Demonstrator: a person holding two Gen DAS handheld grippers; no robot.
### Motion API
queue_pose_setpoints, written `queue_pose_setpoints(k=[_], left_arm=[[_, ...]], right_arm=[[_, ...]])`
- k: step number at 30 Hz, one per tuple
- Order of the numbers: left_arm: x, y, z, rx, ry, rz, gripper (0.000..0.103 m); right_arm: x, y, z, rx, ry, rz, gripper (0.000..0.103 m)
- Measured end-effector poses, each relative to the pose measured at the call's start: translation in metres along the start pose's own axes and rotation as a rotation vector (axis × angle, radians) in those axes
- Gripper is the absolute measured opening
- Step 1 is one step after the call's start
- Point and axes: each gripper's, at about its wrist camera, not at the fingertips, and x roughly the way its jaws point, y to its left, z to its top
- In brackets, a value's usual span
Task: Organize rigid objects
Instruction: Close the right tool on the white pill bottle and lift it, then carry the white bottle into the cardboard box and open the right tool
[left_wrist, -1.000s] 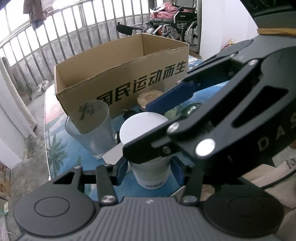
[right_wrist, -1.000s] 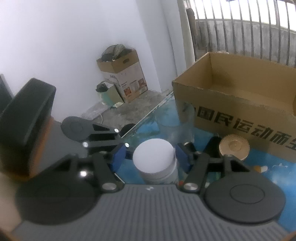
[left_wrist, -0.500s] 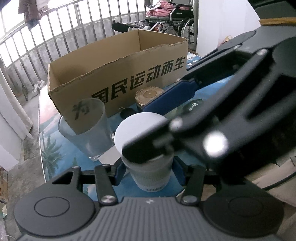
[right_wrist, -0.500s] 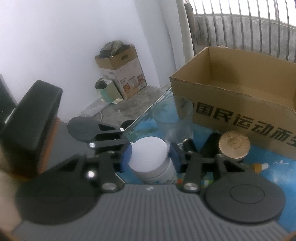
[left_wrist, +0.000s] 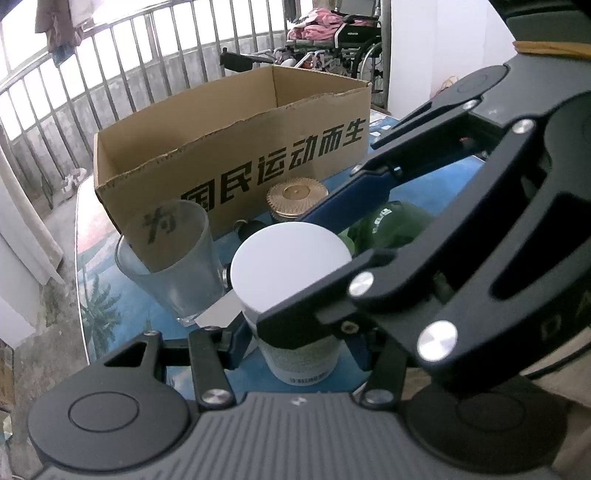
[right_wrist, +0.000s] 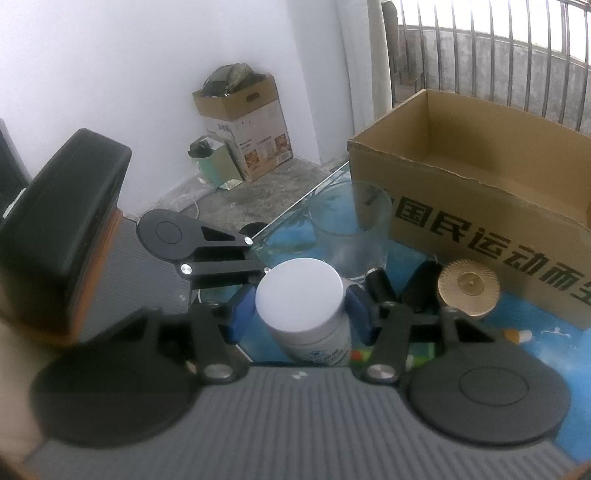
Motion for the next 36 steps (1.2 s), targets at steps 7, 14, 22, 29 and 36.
queue_pose_setpoints(k=[7, 14, 22, 29, 36], left_arm=[[-0.025, 0.001, 0.011, 0.012, -0.055, 0.015, 0.055], [-0.064, 0.022, 0.055, 0.043, -0.159, 0.054, 0.055], [-0.061, 0.071, 0.131, 0.048, -0.174, 0.103, 0.055], [-0.008, 0.123, 0.185, 0.006, -0.132, 0.177, 0.054], [0.059, 0.16, 0.213, -0.021, -0.096, 0.182, 0.054]], right_arm=[[-0.017, 0.004, 0.009, -0.003, -0.036, 0.008, 0.053], [-0.054, 0.004, 0.053, -0.039, -0.131, 0.038, 0.053], [-0.067, -0.032, 0.14, -0.074, -0.181, 0.048, 0.053], [-0.029, -0.094, 0.208, -0.022, -0.126, 0.073, 0.053], [0.034, -0.161, 0.228, 0.076, -0.058, 0.062, 0.052]])
